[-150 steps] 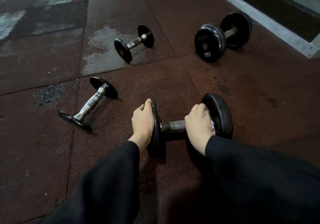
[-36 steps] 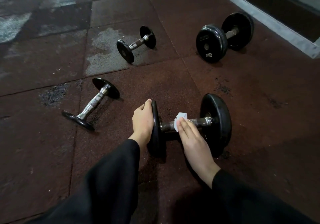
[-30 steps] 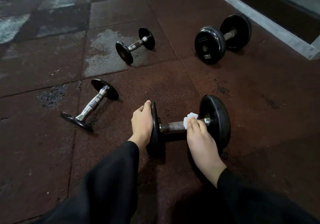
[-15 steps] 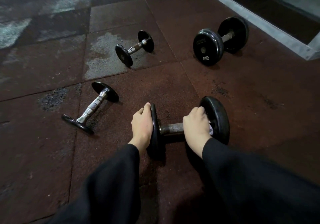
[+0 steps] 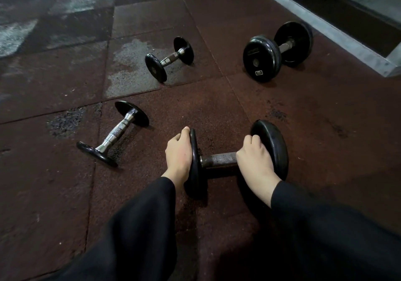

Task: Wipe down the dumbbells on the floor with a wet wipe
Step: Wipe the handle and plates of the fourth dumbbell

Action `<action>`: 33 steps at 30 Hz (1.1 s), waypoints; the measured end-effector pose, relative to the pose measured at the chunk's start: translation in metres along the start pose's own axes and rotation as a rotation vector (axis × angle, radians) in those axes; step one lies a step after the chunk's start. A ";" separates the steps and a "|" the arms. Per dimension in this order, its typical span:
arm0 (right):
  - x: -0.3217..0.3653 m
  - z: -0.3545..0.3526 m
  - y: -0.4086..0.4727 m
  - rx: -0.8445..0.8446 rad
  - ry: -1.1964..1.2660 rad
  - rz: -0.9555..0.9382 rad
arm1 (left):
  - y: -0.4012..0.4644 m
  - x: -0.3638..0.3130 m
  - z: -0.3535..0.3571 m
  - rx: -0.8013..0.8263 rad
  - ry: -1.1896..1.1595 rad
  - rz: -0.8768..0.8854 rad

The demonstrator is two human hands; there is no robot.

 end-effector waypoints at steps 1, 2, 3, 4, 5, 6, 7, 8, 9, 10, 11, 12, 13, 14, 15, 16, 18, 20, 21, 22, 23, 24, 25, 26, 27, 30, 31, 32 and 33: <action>0.000 0.003 -0.003 -0.008 0.010 -0.003 | 0.000 0.000 0.000 0.000 -0.002 0.004; 0.001 0.006 -0.006 -0.002 0.027 -0.011 | 0.000 0.000 0.000 0.001 -0.002 0.009; 0.001 0.005 -0.009 0.003 0.055 -0.012 | 0.000 0.000 0.000 0.002 -0.001 0.014; 0.000 0.002 -0.011 0.003 0.066 -0.006 | 0.000 0.000 0.000 0.001 0.000 0.012; -0.001 -0.003 -0.013 0.019 0.059 -0.011 | 0.000 0.000 0.000 0.000 0.003 0.003; -0.001 -0.009 -0.010 0.026 0.073 -0.015 | 0.001 0.000 0.000 -0.002 0.003 -0.007; 0.000 -0.010 -0.005 0.044 0.117 -0.021 | 0.001 -0.001 0.000 -0.007 0.003 -0.011; 0.005 -0.010 0.001 0.046 0.197 -0.066 | 0.002 -0.001 0.000 -0.010 0.006 -0.013; 0.010 -0.012 0.006 0.099 0.281 -0.095 | 0.002 -0.002 0.000 -0.011 0.007 -0.017; 0.018 -0.015 0.012 0.133 0.350 -0.131 | 0.002 -0.003 0.000 -0.014 0.009 -0.017; 0.030 -0.020 0.015 0.139 0.410 -0.178 | 0.002 -0.004 0.000 -0.016 0.011 -0.013; 0.044 -0.023 0.014 0.147 0.487 -0.220 | 0.002 -0.005 0.000 -0.019 0.021 -0.005; 0.055 -0.026 0.011 0.153 0.544 -0.259 | 0.002 -0.007 -0.001 -0.022 0.029 0.003; 0.064 -0.026 0.007 0.146 0.579 -0.291 | 0.001 -0.008 -0.001 -0.018 0.029 0.007; 0.069 -0.026 0.003 0.117 0.588 -0.314 | 0.001 -0.008 0.000 -0.013 0.019 0.008; 0.069 -0.025 -0.002 0.067 0.614 -0.323 | 0.000 -0.008 0.000 -0.006 0.005 0.004; 0.064 -0.016 -0.012 -0.012 0.706 -0.327 | -0.001 -0.005 0.001 -0.001 -0.012 -0.006; 0.059 -0.010 -0.019 -0.142 0.727 -0.318 | 0.001 -0.003 0.002 0.002 -0.026 -0.004; 0.058 -0.007 -0.023 -0.194 0.741 -0.298 | 0.001 -0.002 0.002 0.009 -0.044 -0.007; 0.058 -0.004 -0.025 -0.222 0.765 -0.296 | 0.002 -0.002 0.003 0.014 -0.071 -0.002; 0.056 -0.003 -0.027 -0.265 0.762 -0.294 | 0.003 -0.003 0.003 0.017 -0.114 0.012; 0.056 -0.003 -0.029 -0.290 0.731 -0.312 | 0.003 -0.005 0.001 0.009 -0.167 0.035; 0.056 -0.004 -0.030 -0.338 0.697 -0.330 | 0.001 -0.008 -0.002 -0.018 -0.228 0.060; 0.053 -0.009 -0.031 -0.386 0.670 -0.342 | -0.003 -0.009 -0.007 -0.050 -0.292 0.098; 0.053 -0.010 -0.031 -0.425 0.641 -0.348 | -0.008 -0.010 -0.011 -0.070 -0.308 0.146; 0.054 -0.011 -0.031 -0.475 0.607 -0.352 | -0.030 0.001 -0.013 -0.017 -0.065 0.298; 0.054 -0.009 -0.031 -0.488 0.607 -0.349 | -0.039 0.006 -0.008 0.027 -0.004 0.328; 0.054 -0.009 -0.031 -0.485 0.604 -0.347 | -0.043 0.012 -0.005 0.059 0.032 0.336; 0.054 -0.008 -0.031 -0.499 0.596 -0.351 | -0.045 0.015 -0.003 0.074 0.053 0.343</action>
Point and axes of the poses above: each hand's wrist, its own y-axis towards the middle knuckle, its own z-axis out of the palm, x = y × z, the point moved 7 cm from there along y, towards the middle knuckle, and after that the axes turned 2 degrees about -y, right-handed, at the moved point
